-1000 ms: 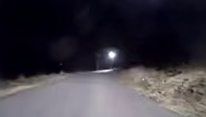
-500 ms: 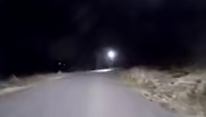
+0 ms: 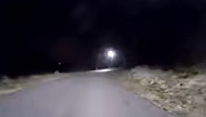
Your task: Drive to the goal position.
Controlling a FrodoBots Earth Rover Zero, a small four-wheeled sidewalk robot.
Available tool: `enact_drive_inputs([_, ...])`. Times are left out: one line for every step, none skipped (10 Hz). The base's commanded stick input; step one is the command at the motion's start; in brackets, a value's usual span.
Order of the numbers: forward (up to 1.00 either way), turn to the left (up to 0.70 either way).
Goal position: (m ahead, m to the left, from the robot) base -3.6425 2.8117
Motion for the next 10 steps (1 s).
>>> enact_drive_inputs([1.00,0.00])
enact_drive_inputs([1.00,0.00])
enact_drive_inputs([1.00,0.00])
enact_drive_inputs([1.00,0.00])
enact_drive_inputs([1.00,0.00])
enact_drive_inputs([1.00,0.00])
enact_drive_inputs([1.00,0.00])
enact_drive_inputs([1.00,0.00])
enact_drive_inputs([1.00,0.00])
enact_drive_inputs([1.00,0.00])
